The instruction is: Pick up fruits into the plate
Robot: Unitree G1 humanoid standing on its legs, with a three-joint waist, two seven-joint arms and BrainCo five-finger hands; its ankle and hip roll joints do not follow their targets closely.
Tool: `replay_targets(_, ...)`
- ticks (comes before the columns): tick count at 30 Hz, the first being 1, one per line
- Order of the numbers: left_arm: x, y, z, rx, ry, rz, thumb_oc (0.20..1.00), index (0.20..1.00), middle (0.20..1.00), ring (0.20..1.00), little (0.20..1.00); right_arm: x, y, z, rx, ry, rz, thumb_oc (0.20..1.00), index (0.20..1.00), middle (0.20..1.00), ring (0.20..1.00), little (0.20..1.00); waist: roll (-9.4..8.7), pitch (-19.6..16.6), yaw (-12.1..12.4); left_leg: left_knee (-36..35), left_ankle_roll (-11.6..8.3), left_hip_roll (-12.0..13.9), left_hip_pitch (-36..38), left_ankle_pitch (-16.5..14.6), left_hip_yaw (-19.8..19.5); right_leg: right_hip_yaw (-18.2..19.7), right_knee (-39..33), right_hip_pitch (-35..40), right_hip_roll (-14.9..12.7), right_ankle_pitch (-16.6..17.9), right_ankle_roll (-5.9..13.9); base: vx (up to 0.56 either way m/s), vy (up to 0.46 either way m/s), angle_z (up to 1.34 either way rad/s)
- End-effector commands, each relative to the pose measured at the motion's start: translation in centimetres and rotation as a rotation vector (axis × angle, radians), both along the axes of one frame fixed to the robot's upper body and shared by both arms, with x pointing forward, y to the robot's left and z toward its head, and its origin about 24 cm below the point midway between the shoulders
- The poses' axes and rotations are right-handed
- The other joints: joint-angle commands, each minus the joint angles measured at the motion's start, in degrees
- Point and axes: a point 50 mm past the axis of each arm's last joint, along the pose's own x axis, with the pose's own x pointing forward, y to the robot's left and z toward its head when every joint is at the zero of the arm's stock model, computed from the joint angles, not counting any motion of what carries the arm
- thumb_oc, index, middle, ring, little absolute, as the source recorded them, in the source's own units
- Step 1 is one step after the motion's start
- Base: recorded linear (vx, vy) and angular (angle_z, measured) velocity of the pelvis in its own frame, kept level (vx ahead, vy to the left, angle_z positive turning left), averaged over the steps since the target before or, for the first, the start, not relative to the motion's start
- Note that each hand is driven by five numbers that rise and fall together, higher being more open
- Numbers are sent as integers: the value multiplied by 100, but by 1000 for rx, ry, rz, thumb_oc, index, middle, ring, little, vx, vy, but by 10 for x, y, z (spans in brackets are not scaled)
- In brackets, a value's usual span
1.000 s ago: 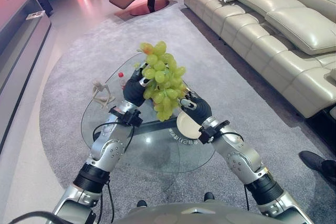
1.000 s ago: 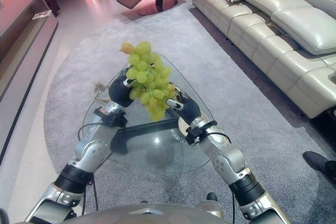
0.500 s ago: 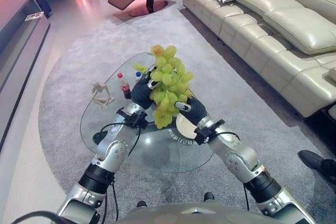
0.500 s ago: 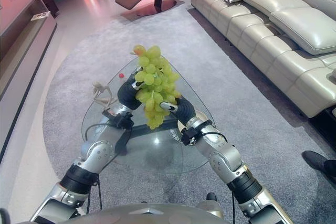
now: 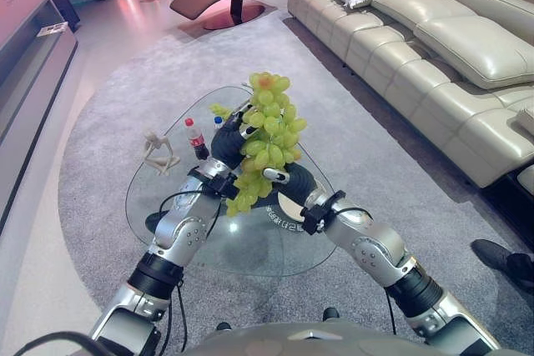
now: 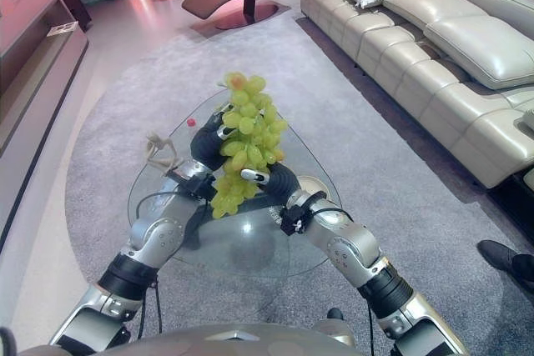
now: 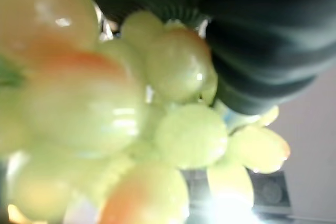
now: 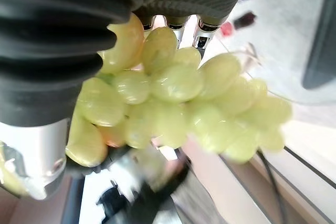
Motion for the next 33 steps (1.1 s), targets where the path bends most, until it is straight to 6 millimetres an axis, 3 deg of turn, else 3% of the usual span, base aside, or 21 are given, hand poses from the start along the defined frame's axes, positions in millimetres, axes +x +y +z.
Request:
replay_targets(1, 16, -17, 29, 77, -141, -41, 200, 200, 200, 200, 200, -1, 40, 44, 170, -90, 207, 1000, 1000, 1000, 1000, 1000, -178, -29, -42, 409, 282, -215, 59, -896, 97, -157, 689, 151, 108, -884, -71, 0, 0, 0)
replay_targets(8, 18, -28, 27, 120, -134, -85, 200, 200, 200, 200, 200, -7, 52, 37, 192, -7, 284, 1000, 1000, 1000, 1000, 1000, -183, -49, -54, 433, 302, -221, 82, -911, 78, -125, 716, 178, 135, -916, -89, 5, -1, -1)
replay_targets(9, 18, -31, 26, 124, -125, -99, 200, 200, 200, 200, 200, -8, 55, 38, 196, -11, 292, 906, 906, 906, 906, 906, -185, -47, -53, 436, 306, -222, 83, -912, 74, -122, 715, 181, 137, -919, -92, 0, 0, 0)
replay_targets(10, 17, -35, 23, 128, -113, -117, 200, 200, 200, 200, 200, -9, 57, 41, 208, -25, 288, 200, 200, 200, 200, 200, -189, -45, -51, 436, 307, -219, 90, -914, 71, -121, 713, 188, 138, -919, -92, 0, 0, 0)
replay_targets(22, 13, -40, 5, 142, -39, -119, 200, 200, 200, 200, 200, -8, 59, 53, 228, -111, 249, 200, 200, 200, 200, 200, -181, 2, -55, 416, 313, -210, 92, -902, 147, -111, 669, 167, 127, -880, -68, -15, 0, -3)
replay_targets(33, 15, -20, 6, 93, -30, -45, 200, 200, 200, 200, 200, 2, 38, 56, 237, -160, 152, 200, 200, 200, 200, 200, -161, 40, -14, 391, 274, -179, 69, -857, 129, -197, 656, 172, 98, -853, -61, 0, 0, 0)
